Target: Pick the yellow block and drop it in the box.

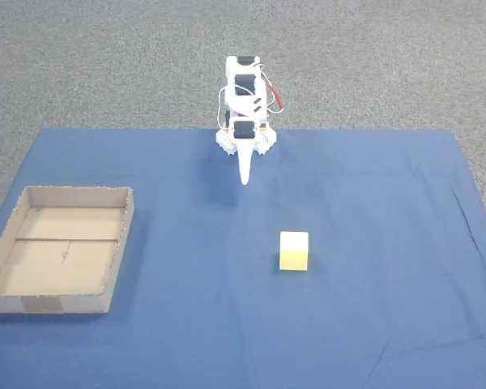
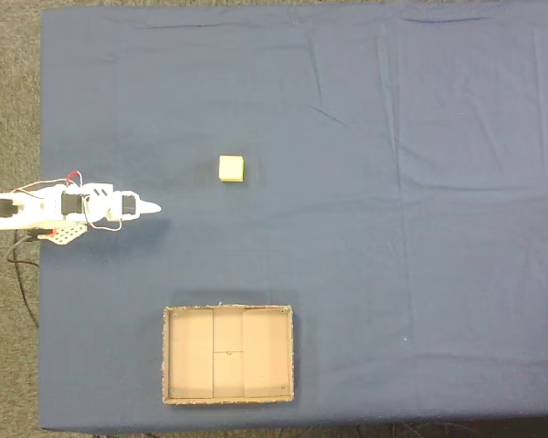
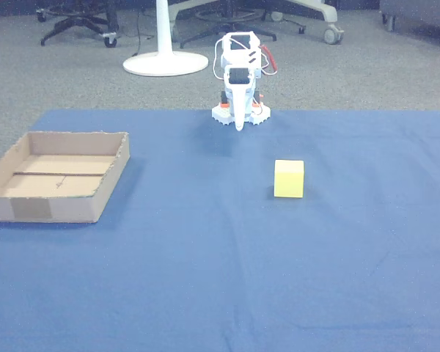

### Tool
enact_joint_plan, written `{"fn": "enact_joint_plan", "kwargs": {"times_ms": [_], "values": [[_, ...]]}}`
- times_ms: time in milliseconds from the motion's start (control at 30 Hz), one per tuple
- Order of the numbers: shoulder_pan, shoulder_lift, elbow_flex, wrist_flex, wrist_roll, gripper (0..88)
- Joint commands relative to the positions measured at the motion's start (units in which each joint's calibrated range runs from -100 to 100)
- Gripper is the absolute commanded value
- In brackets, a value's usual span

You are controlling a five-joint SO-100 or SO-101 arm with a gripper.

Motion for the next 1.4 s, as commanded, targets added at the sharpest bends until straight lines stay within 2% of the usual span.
{"fn": "enact_joint_plan", "kwargs": {"times_ms": [0,333,400,500,533,600,700,900,1167,1367], "values": [[1.5,-0.3,0.9,-0.2,-0.4,0.2],[1.5,-0.3,0.8,-0.2,-0.8,0.5],[0.7,4.4,-6.9,0.0,0.0,10.1],[-0.9,25.8,-35.0,10.4,1.9,31.2],[-1.0,35.0,-46.4,14.7,2.8,35.7],[-2.2,52.1,-64.7,19.8,2.8,38.3],[-5.1,71.9,-81.2,23.0,0.0,39.6],[-10.1,104.5,-105.5,19.9,-2.5,40.3],[-14.1,125.4,-121.8,20.3,-3.3,41.0],[-14.6,130.0,-124.3,20.2,-4.0,39.8]]}}
